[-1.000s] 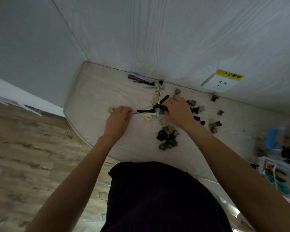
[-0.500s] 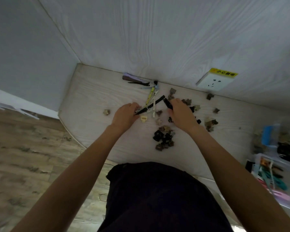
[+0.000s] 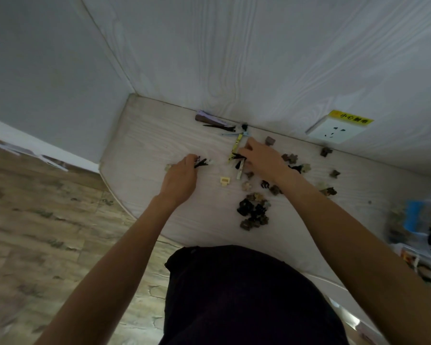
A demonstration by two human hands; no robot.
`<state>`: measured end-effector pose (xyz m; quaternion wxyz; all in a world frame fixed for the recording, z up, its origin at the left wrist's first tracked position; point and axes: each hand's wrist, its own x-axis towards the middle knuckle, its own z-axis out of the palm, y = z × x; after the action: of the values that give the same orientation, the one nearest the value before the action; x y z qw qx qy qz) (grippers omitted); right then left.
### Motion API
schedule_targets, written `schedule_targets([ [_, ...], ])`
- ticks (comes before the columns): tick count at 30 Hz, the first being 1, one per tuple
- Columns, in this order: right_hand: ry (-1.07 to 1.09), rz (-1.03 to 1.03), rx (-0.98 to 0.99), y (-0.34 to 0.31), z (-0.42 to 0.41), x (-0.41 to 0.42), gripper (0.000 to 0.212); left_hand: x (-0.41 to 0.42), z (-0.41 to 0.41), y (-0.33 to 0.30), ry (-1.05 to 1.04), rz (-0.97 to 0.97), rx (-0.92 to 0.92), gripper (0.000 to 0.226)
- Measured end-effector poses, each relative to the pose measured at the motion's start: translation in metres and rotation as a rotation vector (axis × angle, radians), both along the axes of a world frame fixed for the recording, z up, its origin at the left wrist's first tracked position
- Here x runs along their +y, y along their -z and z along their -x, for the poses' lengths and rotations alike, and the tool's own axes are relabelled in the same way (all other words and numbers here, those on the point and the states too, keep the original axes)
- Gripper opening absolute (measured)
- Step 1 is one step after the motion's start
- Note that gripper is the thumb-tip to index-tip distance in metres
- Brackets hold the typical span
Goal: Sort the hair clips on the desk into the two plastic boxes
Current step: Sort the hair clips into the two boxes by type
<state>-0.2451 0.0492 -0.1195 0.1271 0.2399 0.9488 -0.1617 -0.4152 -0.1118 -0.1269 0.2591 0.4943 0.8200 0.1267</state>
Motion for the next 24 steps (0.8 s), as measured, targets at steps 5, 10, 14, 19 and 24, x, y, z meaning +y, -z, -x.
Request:
schedule_targets([
  [5,-0.076,-0.068,-0.083,0.000,0.001,0.005,0.028,0.038,0.017,-0.014,-0.043,-0.105,-0.010,0.037],
  [10,0.016,-0.143,-0.015,0.004,-0.002,0.001,0.022,0.095,0.039,-0.016,0.112,-0.110,0.123,0.044],
  [14,0.121,-0.208,0.024,0.006,-0.003,0.001,0.013,0.121,0.043,-0.008,0.175,-0.011,0.237,0.041],
  [19,0.132,-0.259,0.070,0.013,-0.008,0.001,0.029,0.120,0.046,-0.004,0.161,-0.017,0.271,0.035],
  [24,0.117,-0.304,0.078,0.017,-0.012,-0.003,0.023,0.101,0.044,-0.006,0.150,0.016,0.227,0.036],
])
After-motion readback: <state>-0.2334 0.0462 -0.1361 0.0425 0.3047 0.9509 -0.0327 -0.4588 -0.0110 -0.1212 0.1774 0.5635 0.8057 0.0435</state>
